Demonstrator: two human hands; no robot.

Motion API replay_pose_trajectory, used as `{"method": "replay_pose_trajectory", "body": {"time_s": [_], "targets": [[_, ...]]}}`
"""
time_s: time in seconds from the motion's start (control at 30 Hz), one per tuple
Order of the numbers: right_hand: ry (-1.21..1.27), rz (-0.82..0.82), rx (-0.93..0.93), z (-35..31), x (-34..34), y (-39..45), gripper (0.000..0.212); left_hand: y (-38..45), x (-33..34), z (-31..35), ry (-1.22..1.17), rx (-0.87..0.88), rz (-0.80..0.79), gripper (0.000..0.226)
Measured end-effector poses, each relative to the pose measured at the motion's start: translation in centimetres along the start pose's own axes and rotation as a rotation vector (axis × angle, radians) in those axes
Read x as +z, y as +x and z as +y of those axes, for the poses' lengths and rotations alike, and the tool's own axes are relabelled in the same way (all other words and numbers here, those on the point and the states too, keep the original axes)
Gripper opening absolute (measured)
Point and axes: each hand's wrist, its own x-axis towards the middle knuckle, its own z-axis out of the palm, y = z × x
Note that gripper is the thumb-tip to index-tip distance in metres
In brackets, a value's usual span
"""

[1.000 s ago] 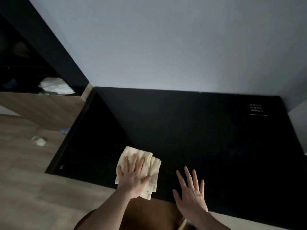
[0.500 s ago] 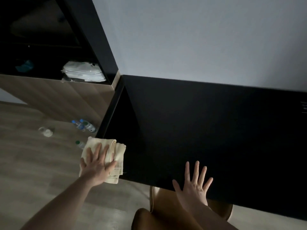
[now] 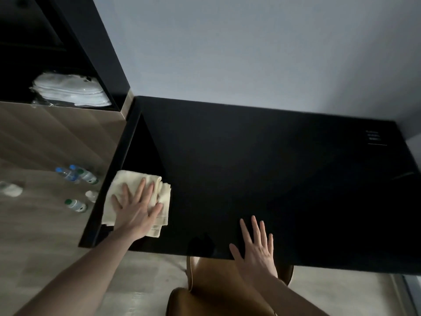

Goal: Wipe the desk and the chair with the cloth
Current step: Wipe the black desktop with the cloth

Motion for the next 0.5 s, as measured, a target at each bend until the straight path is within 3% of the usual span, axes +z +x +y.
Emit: {"method": "replay_pose_trajectory", "body": {"time_s": [0.2,0.5], "targets": [[0.029,0.02,0.157,6.5,-1.7,-1.4,0.084,0.4,0.7,9.4,0.107,0.154,0.024,0.08],[0.104,0.054,0.272,19.0,-6.1,-2.0,0.084,-2.8,2.2,30.1,-0.042,0.298,-0.048,0.081]]}}
